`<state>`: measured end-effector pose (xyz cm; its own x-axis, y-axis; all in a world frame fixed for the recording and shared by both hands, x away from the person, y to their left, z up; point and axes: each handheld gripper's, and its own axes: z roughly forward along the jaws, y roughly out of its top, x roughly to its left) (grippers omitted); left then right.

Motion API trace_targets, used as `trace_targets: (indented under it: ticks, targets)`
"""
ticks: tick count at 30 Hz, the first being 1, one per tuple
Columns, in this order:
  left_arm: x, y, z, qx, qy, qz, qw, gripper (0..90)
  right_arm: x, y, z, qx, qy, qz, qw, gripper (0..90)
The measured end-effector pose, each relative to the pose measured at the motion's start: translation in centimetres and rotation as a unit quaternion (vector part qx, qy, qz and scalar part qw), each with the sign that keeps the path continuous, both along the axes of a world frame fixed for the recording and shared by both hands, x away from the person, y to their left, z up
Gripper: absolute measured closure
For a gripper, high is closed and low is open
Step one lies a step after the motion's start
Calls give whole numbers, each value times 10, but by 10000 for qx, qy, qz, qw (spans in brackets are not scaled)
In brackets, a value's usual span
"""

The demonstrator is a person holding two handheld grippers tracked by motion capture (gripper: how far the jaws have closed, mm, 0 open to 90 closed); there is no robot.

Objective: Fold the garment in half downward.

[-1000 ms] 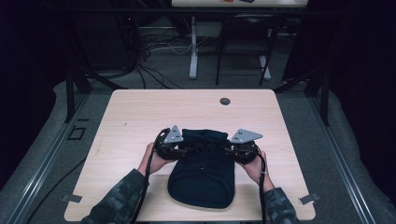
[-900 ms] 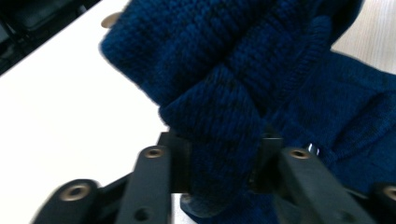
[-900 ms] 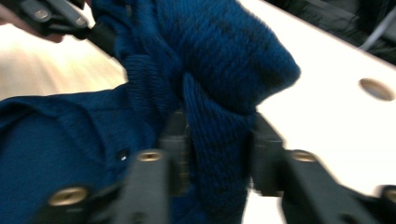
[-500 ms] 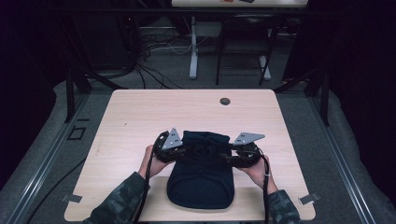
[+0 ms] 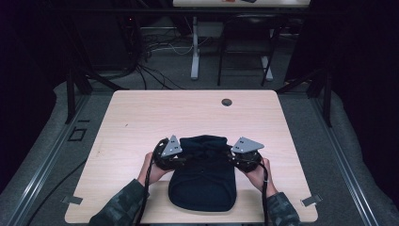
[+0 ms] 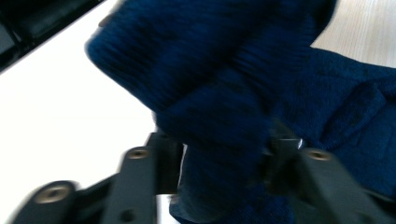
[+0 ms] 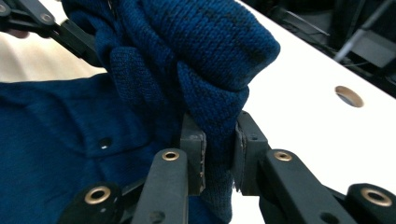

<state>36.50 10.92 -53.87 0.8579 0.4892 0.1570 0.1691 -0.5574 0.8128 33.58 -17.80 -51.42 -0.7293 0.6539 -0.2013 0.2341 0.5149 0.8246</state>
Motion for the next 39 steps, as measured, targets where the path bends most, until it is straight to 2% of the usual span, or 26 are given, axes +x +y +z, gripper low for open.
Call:
trace_targets:
  ticks: [3,7,13,15,18,24,27,33,39]
  targets:
    - [-1,1,-2,-59,31,5,10000,487,-2,-1,-1,-8,75,61,10000,760]
    - [-4,2,-1,-94,-53,-21,9999,530,-6,-3,-1,-12,183,158,9997,743]
    - [-10,12,2,-149,-68,-15,9999,529,-11,-7,-5,-39,306,243,9992,736]
    - [-13,15,1,-100,-125,-32,9999,547,-13,-8,-6,-49,308,250,9992,736]
    - [-16,18,0,-82,-154,-69,9998,622,-15,-9,-8,-70,343,268,9990,730]
    - [-21,18,-3,25,-127,-276,9995,686,-20,-10,-12,-93,425,370,9984,724]
    - [-24,18,-5,60,-105,-346,9993,698,-21,-11,-15,-85,488,417,9979,722]
    - [-30,20,-11,11,18,-408,9992,718,-23,-15,-21,158,796,548,9952,720]
    - [-34,20,-17,182,72,-544,9983,721,-26,-15,-30,2,955,677,9931,724]
